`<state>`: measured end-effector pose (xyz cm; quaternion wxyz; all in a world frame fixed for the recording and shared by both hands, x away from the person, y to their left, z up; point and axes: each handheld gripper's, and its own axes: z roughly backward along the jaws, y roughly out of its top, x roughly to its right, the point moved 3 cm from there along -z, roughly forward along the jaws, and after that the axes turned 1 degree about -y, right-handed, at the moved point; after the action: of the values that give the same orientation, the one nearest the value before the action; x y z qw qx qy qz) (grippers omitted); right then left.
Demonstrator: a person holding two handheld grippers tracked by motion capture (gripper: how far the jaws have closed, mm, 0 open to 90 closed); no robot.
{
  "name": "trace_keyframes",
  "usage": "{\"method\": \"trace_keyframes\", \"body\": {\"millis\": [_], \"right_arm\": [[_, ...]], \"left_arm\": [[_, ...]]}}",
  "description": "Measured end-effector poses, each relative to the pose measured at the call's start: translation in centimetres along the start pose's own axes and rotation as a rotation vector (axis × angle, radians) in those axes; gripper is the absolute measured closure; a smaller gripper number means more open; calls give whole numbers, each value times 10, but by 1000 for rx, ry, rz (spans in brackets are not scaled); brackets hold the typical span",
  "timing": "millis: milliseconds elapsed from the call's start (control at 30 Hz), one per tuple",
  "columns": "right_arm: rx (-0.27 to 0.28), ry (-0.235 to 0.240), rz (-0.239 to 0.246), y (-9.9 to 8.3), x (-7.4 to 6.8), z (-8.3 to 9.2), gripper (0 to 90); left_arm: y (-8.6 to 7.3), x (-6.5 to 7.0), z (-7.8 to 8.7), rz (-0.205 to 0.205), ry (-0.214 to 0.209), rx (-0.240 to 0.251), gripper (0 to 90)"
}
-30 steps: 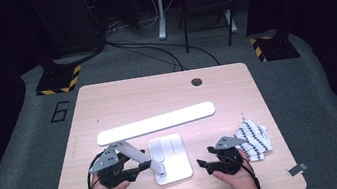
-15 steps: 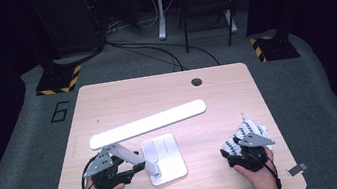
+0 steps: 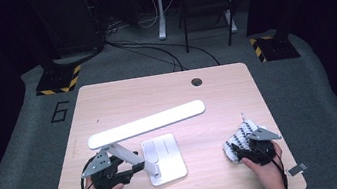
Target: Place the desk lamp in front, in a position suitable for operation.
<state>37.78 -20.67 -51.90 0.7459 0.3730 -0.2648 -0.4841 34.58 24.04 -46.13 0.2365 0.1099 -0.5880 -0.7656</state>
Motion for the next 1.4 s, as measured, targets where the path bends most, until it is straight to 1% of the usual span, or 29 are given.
{"method": "trace_keyframes", "body": {"millis": [33,67,100,133,167,200,233,267,367,467,533,567,667,800,833,900,933,967,1000,1033,1067,1100,1133,1200,1267,1333,1400], "right_arm": [[3,-16,-8,-1,4,-2,239],[-7,-32,-20,-2,7,-4,208],[-13,-45,-43,-3,10,-5,186],[-14,-49,-54,-4,14,-6,181],[-21,-52,-74,-5,17,-7,155],[-21,-58,-80,-6,19,-7,140],[-37,-59,-99,-7,21,-8,140],[-41,-53,-102,-8,23,-9,135],[-75,-65,-98,-12,24,-13,104],[-76,-74,-91,-14,25,-16,82],[-84,-77,-98,-15,26,-18,67],[-85,-75,-97,-15,27,-19,64],[-90,-71,-120,-17,28,-21,54],[-94,-47,-143,-19,29,-22,55],[-93,-47,-138,-19,29,-23,55],[-98,-53,-136,-19,28,-23,56],[-93,-52,-126,-19,28,-23,57],[-97,-59,-122,-19,28,-23,61],[-98,-62,-117,-19,28,-23,67],[-102,-65,-121,-19,27,-23,75],[-101,-61,-121,-19,27,-23,81],[-101,-53,-122,-20,27,-23,87],[-100,-51,-128,-19,27,-23,94],[-94,-50,-123,-19,26,-23,132],[-96,-38,-120,-19,24,-21,175],[-85,-6,-100,-18,23,-20,275],[-79,13,-95,-18,21,-20,352]], "left_arm": [[0,0,0,1,0,1,531],[0,0,0,0,-3,1,531],[0,0,0,-1,-4,1,531],[0,0,-1,-2,-4,1,531],[0,0,-1,-2,-4,1,530],[0,0,-1,-2,-5,2,530],[0,0,-1,-1,-6,2,530],[0,0,-1,0,-7,2,530],[0,0,-1,4,-8,5,529],[0,-1,-1,-2,-7,1,528],[0,0,-1,5,-5,0,528],[0,-1,-1,7,-11,6,527],[-1,-1,0,8,-17,1,527],[-1,-1,-1,10,-18,1,526],[-1,0,-2,13,-16,10,525],[-1,0,-2,13,-16,9,525],[-1,-1,-1,13,-19,6,525],[-1,-1,-2,14,-17,10,525],[-1,-1,-1,12,-22,2,525],[-1,-1,-1,12,-21,2,524],[-1,0,-2,13,-14,8,524],[-1,0,-1,10,-8,1,524],[-1,0,-2,11,-8,3,525],[-1,0,-2,13,-13,9,525],[-1,0,-2,14,-13,10,525],[-1,0,-2,14,-13,11,524],[-1,0,-2,13,-13,10,525]]}}
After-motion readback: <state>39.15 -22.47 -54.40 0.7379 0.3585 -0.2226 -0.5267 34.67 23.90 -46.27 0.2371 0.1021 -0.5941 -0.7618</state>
